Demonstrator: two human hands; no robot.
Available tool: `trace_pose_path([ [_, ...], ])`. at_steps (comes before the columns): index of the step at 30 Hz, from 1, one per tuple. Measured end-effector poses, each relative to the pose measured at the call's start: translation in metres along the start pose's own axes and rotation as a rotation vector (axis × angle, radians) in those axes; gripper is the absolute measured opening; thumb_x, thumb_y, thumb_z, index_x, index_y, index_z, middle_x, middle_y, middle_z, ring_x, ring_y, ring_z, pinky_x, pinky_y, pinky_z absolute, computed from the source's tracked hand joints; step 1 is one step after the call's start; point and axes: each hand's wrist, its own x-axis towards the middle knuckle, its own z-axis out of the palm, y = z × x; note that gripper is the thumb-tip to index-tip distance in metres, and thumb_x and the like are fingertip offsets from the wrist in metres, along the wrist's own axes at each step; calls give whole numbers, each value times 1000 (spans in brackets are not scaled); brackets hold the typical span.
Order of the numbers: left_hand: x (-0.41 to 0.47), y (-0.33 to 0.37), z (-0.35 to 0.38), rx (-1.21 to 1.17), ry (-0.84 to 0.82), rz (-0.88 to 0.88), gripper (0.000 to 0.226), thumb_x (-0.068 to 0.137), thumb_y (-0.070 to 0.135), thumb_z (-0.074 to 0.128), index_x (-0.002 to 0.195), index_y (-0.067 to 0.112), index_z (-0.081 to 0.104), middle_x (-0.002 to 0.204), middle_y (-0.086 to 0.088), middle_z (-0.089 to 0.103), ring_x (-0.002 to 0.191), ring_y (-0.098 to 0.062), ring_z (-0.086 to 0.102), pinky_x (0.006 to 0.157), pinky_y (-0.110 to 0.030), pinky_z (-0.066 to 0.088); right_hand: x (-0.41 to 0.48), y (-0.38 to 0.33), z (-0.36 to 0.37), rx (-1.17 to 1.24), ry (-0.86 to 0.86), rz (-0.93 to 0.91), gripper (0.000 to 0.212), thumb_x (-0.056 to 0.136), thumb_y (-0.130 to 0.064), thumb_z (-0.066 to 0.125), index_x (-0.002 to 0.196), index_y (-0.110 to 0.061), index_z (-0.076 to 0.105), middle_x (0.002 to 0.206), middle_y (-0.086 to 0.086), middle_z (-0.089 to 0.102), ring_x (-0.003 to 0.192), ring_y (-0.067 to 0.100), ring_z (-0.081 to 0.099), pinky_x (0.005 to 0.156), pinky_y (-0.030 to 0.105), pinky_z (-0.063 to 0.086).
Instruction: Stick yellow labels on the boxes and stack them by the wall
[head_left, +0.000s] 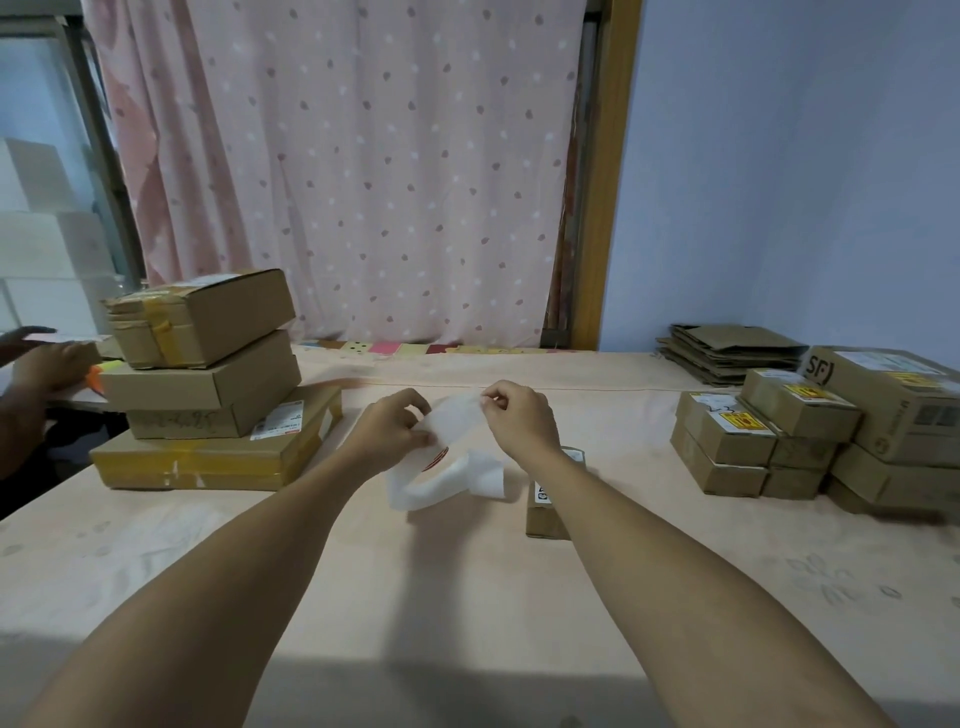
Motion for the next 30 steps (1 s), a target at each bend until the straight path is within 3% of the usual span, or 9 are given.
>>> trace_pose_path([
  [3,-5,-15,0,101,-22,-8,34,83,11,76,108,24,57,86,-2,72,81,-26,64,69,-38,54,0,10,-1,26,35,86,14,97,-31,58,95,-28,71,89,-7,72,89,20,65,71,30,51],
  [7,-9,-27,6,426,-80,-18,40,87,18,70,123,23,54,109,-3,69,97,-26,61,75,-36,53,-3,25,-4,81,57,180,13,93,-31,58,87,-29,70,83,-7,74,88,20,66,78,34,55],
  [12,-13,-32,22,729,-164,44,39,87,22,58,125,25,52,115,-1,70,101,-26,58,69,-31,33,-8,38,-12,89,76,252,10,86,-41,60,85,-33,66,90,-9,74,90,18,66,80,36,56],
  [19,-18,-34,43,623,-257,-50,40,82,26,63,120,24,52,109,3,69,96,-24,59,66,-31,39,-11,52,-28,116,92,295,12,84,-34,65,83,-27,76,86,-10,74,87,19,68,76,37,58],
  [25,-9,7,40,671,-216,-48,30,81,48,64,93,20,62,90,0,61,81,-22,58,59,-29,39,-15,60,-35,144,122,302,10,85,-33,72,84,-25,78,85,-12,74,88,16,67,77,32,55],
  [28,-4,25,46,726,-199,-65,36,84,50,60,96,16,65,94,-3,64,83,-26,59,62,-31,41,-18,60,-38,169,129,299,9,84,-32,71,83,-26,78,85,-14,75,88,13,67,79,32,55],
  [30,0,36,57,567,-172,-130,38,92,46,54,96,12,68,95,-6,67,85,-27,60,68,-32,46,-20,60,-41,171,139,292,8,84,-31,72,79,-28,77,85,-14,75,87,11,67,80,31,56],
])
